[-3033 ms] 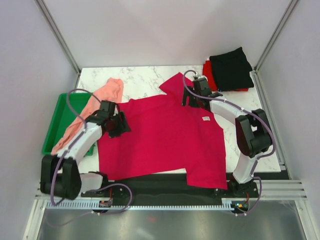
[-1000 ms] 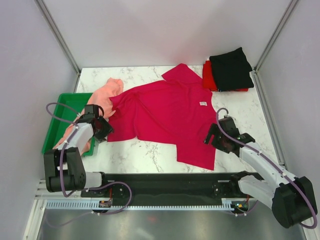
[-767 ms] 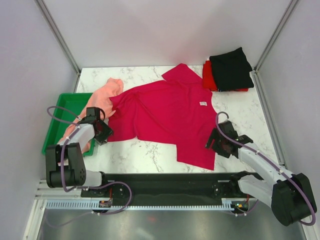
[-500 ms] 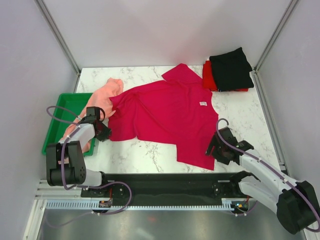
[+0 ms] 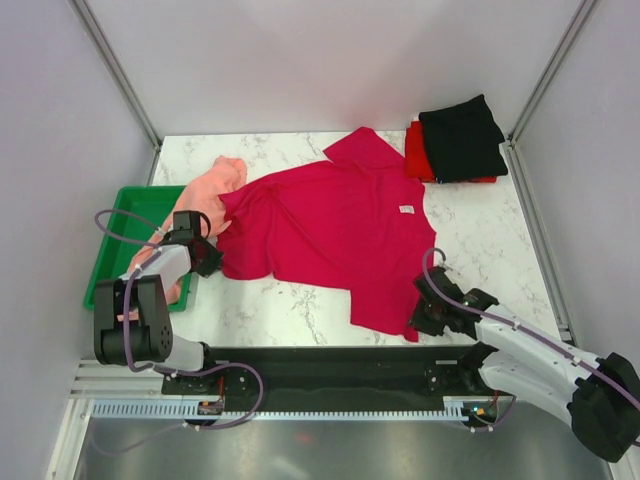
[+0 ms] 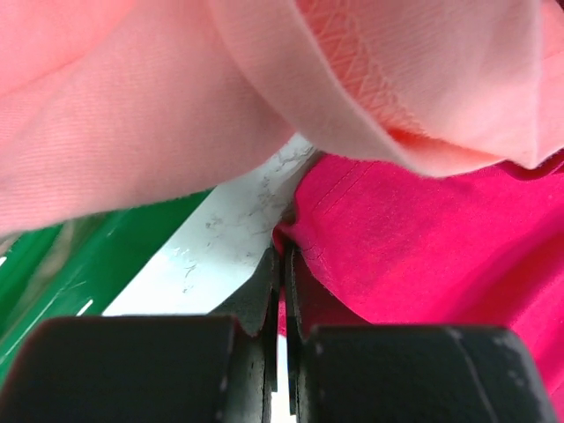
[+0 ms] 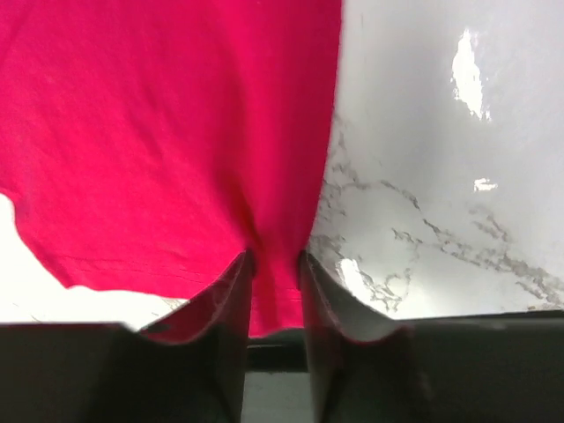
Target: Fold and stack the t-shirts
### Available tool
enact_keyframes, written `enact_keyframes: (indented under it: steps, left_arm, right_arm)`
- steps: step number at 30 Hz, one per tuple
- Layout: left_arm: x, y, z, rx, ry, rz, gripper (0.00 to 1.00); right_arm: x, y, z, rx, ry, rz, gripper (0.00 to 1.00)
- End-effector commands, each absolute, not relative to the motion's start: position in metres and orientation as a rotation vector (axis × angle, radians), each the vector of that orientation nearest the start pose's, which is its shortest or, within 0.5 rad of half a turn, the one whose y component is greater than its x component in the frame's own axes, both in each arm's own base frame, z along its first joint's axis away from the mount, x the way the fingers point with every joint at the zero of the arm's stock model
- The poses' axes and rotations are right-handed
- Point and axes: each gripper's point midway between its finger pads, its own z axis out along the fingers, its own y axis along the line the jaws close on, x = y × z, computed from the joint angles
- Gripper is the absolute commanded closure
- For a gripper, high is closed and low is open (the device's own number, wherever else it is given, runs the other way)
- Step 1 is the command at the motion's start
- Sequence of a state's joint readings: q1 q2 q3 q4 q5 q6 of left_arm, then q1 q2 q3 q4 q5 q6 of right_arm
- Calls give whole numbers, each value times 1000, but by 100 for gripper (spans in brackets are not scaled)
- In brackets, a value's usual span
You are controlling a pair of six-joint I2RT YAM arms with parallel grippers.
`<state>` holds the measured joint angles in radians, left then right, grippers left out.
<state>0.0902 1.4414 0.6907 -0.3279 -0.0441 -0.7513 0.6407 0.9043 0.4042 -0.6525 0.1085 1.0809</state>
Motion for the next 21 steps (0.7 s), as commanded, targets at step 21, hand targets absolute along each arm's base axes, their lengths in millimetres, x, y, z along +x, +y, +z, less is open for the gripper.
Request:
enact_keyframes:
  steps: [21]
  left_arm:
    - [257,-1,142,-991,2227,-339,98]
  right_arm:
    - [143,69,150,864,2302,301,100]
